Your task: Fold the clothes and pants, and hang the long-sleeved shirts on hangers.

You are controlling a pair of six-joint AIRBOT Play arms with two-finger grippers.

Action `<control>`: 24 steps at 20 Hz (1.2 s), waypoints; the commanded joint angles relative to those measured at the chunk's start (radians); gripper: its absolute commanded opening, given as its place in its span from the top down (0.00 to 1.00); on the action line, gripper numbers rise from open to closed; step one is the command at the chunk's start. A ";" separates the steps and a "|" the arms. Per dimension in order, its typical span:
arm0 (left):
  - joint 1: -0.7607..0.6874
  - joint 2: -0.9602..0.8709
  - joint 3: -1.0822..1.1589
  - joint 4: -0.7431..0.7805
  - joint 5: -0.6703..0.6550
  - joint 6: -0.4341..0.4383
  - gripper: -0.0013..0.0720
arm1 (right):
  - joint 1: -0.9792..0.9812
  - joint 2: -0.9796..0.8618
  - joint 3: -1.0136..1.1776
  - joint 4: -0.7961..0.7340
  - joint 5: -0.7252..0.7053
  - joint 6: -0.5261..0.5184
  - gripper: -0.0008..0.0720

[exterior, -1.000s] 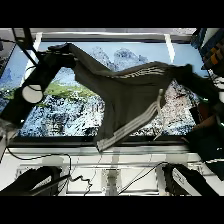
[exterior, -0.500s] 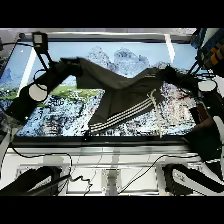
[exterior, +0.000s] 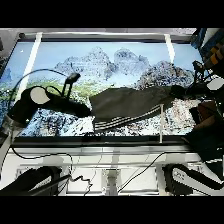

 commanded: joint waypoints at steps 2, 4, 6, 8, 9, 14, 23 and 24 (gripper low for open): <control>-0.030 -0.035 -0.066 -0.006 -0.111 -0.086 0.98 | -0.004 -0.012 0.003 -0.145 0.081 0.006 0.96; -0.054 -0.058 -0.083 -0.021 -0.107 -0.086 0.97 | -0.004 -0.017 0.002 -0.156 0.064 0.006 0.96; -0.084 -0.087 -0.085 -0.074 -0.107 -0.086 0.97 | -0.004 -0.022 0.003 -0.168 0.041 0.006 0.96; -0.119 -0.119 -0.085 -0.172 -0.106 -0.086 0.97 | -0.004 -0.028 0.003 -0.180 0.014 0.007 0.96; -0.139 -0.135 -0.085 -0.223 -0.106 -0.085 0.97 | -0.004 -0.029 0.003 -0.180 0.001 0.006 0.96; -0.238 -0.201 -0.085 -0.278 -0.113 -0.085 0.86 | -0.004 -0.029 0.003 -0.177 -0.041 0.006 0.50; -0.153 -0.187 -0.084 -0.266 -0.037 -0.027 0.03 | -0.004 -0.029 0.003 -0.180 -0.064 0.005 0.42; -0.098 -0.177 -0.084 -0.266 -0.018 -0.011 0.03 | -0.004 -0.029 0.003 -0.181 -0.066 0.005 0.42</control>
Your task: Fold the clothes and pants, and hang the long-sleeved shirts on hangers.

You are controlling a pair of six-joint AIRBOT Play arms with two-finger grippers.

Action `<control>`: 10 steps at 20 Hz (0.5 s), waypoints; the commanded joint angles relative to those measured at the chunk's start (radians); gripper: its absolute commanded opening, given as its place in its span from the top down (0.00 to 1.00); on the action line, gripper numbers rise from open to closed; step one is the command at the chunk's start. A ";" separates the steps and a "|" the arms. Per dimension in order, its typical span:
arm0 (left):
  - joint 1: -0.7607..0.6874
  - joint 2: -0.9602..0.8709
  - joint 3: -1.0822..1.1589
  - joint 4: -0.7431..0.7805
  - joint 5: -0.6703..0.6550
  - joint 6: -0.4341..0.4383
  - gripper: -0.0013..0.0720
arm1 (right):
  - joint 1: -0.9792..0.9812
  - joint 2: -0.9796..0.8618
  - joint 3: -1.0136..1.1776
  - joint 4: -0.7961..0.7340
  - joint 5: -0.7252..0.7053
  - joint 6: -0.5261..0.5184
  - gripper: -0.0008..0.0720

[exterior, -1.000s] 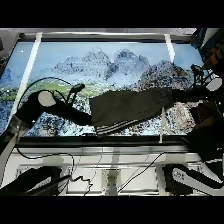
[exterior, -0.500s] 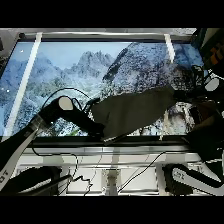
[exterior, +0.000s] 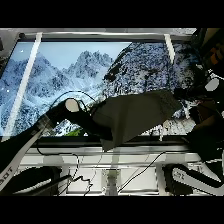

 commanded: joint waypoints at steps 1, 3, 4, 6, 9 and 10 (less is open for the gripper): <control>0.138 0.023 0.001 0.002 0.060 0.041 0.03 | 0.000 -0.001 0.001 -0.008 -0.013 -0.002 0.42; 0.242 0.040 0.001 -0.002 0.048 0.040 0.04 | -0.010 -0.004 0.001 -0.040 -0.043 -0.002 0.42; 0.278 0.050 0.001 -0.001 0.038 0.040 0.04 | -0.027 -0.012 0.001 -0.034 -0.049 0.000 0.42; 0.323 0.066 0.000 -0.001 0.027 0.040 0.04 | -0.096 -0.047 0.010 0.007 -0.025 0.000 0.42; 0.330 0.070 0.000 -0.001 0.029 0.040 0.04 | -0.222 -0.146 0.082 0.212 0.119 -0.152 0.36; 0.326 0.070 0.000 -0.002 0.029 0.040 0.04 | -0.242 -0.185 0.122 0.278 0.169 -0.203 0.33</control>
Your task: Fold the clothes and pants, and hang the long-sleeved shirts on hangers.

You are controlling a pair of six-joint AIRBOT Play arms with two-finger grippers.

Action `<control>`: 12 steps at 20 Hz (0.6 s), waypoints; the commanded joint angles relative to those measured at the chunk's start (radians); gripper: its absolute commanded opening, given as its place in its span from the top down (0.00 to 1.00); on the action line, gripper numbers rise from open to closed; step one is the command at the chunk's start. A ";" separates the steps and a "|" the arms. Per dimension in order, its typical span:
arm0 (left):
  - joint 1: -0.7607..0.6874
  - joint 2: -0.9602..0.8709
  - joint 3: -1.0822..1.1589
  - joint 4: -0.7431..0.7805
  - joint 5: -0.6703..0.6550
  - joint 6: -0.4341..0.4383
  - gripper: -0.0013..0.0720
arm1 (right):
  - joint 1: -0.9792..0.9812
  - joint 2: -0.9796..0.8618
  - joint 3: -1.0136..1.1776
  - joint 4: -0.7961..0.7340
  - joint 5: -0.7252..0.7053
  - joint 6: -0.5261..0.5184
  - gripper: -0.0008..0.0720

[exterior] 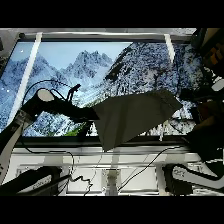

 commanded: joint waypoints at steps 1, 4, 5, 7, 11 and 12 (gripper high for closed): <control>0.020 0.007 0.000 -0.003 0.000 0.002 0.03 | -0.085 -0.123 0.110 0.203 0.153 -0.150 0.26; 0.020 0.007 0.000 -0.009 -0.001 0.001 0.04 | -0.083 -0.262 0.250 0.201 0.176 -0.134 0.14; 0.020 0.007 0.000 -0.008 0.000 -0.007 0.04 | -0.083 -0.309 0.296 0.226 0.208 -0.133 0.14; 0.020 0.007 0.000 -0.008 0.012 -0.026 0.04 | -0.072 -0.407 0.393 0.239 0.322 -0.134 0.13; 0.020 0.006 0.000 -0.008 0.029 -0.028 0.04 | -0.024 -0.513 0.474 0.210 0.353 -0.135 0.05; 0.020 0.006 0.000 -0.008 0.029 -0.028 0.04 | -0.010 -0.524 0.478 0.166 0.343 -0.135 0.05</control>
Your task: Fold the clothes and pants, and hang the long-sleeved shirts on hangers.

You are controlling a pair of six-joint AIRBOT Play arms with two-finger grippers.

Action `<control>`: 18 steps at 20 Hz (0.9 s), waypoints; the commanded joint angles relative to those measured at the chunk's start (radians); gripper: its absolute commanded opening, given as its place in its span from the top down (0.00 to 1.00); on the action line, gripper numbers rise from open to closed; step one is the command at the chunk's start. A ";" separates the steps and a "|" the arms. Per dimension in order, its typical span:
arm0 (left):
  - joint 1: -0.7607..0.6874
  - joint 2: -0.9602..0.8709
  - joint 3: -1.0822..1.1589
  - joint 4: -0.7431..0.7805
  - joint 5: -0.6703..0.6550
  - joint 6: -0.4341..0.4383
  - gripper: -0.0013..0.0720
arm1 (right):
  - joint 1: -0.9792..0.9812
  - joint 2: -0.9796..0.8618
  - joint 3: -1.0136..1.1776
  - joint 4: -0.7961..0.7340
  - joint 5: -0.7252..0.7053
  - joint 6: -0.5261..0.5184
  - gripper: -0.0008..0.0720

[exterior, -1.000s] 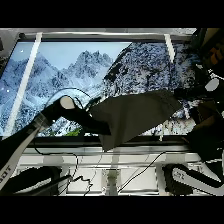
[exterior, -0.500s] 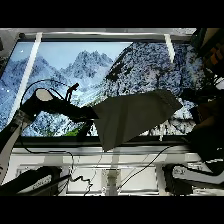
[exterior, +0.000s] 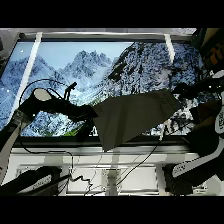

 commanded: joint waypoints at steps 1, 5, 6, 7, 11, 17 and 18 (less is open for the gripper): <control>0.001 0.000 0.000 0.000 0.011 -0.005 0.04 | 0.040 -0.075 0.051 -0.080 0.027 -0.004 0.05; 0.001 0.000 0.000 0.001 0.012 -0.005 0.04 | 0.047 -0.099 0.051 -0.165 -0.014 0.005 0.05; 0.001 0.000 0.000 0.001 0.012 -0.005 0.04 | 0.047 -0.099 0.051 -0.153 -0.015 0.008 0.05; 0.001 0.000 0.000 0.001 0.015 -0.005 0.04 | 0.047 -0.102 0.051 -0.135 -0.005 0.008 0.05; 0.001 0.000 0.000 0.001 0.027 -0.005 0.04 | 0.047 -0.148 0.045 -0.060 0.117 0.025 0.05; 0.001 0.000 0.000 0.001 0.038 -0.004 0.04 | 0.126 -0.201 0.018 0.181 0.167 0.005 0.40; 0.001 0.000 0.000 0.002 0.038 0.001 0.04 | 0.148 -0.201 0.018 0.201 0.165 0.005 0.40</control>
